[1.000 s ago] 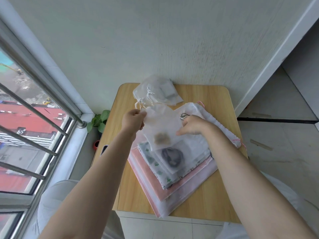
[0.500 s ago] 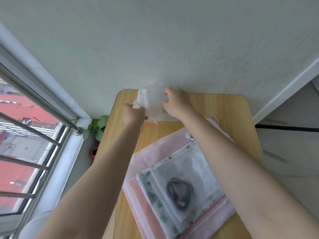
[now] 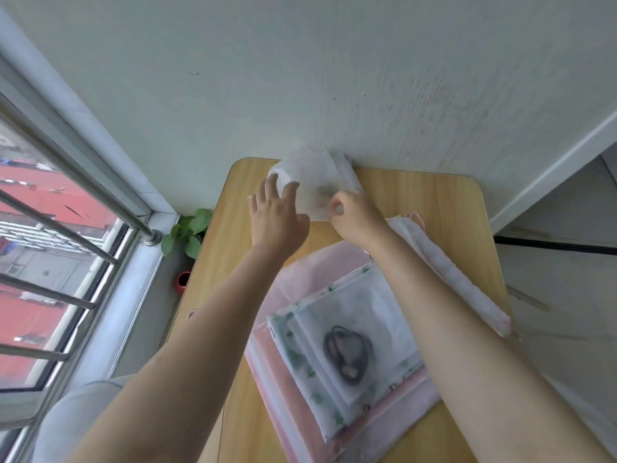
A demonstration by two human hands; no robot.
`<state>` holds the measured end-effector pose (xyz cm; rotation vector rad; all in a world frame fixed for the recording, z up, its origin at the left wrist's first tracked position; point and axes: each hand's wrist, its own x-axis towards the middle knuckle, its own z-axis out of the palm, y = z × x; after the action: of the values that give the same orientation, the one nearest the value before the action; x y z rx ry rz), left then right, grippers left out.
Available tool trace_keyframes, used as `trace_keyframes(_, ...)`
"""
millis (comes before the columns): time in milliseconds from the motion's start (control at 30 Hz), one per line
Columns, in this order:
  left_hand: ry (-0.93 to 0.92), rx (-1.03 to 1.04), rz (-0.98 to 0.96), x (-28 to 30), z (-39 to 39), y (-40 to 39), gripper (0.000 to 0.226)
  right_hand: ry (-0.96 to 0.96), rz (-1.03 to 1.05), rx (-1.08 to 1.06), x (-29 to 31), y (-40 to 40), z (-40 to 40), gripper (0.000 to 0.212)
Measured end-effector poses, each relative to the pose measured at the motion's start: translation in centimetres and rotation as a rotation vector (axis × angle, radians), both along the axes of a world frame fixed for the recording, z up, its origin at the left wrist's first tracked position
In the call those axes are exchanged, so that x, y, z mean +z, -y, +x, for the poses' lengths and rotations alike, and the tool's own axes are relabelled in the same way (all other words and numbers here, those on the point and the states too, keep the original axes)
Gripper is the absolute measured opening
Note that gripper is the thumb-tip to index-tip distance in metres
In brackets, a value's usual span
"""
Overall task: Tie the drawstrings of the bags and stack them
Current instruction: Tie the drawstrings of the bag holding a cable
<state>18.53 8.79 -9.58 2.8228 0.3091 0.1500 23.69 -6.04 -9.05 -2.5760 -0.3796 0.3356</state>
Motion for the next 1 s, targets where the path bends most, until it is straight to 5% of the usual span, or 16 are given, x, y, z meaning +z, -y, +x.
trace_keyframes(67, 0.093, 0.013, -0.086, 0.9, -1.6, 1.4, 0.038, 0.034, -0.014, -0.064, 0.4, 1.8, -1.7, 0.017)
trace_keyframes(167, -0.188, -0.043, -0.25, 1.3, -3.8, 3.7, 0.014, 0.047, -0.11, -0.144, 0.4, 4.4, -4.3, 0.012)
trace_keyframes(333, -0.421, -0.133, -0.277, -0.6, -7.0, 6.7, 0.023, 0.019, -0.297, -0.31, 0.1, 8.0, -8.6, 0.03)
trace_keyframes(567, -0.434, -0.103, -0.253, 0.0, -9.0, 7.2, 0.027, 0.028, -0.387, -0.241, 0.1, 9.4, -10.5, 0.032)
trace_keyframes(767, -0.514, -0.044, -0.447, 1.4, -10.0, 6.2, 0.024, 0.211, -0.204, -0.067, 0.5, 8.5, -10.7, 0.023)
trace_keyframes(867, -0.48, 0.003, -0.557, 1.4, -10.4, 5.1, 0.038, -0.004, 0.149, 0.029, 0.7, 7.7, -10.8, 0.013)
trace_keyframes(1000, -0.267, 0.133, -1.05, 1.3, -11.8, 3.6, 0.034, -0.139, 0.373, 0.121, 1.4, 5.4, -11.9, 0.005)
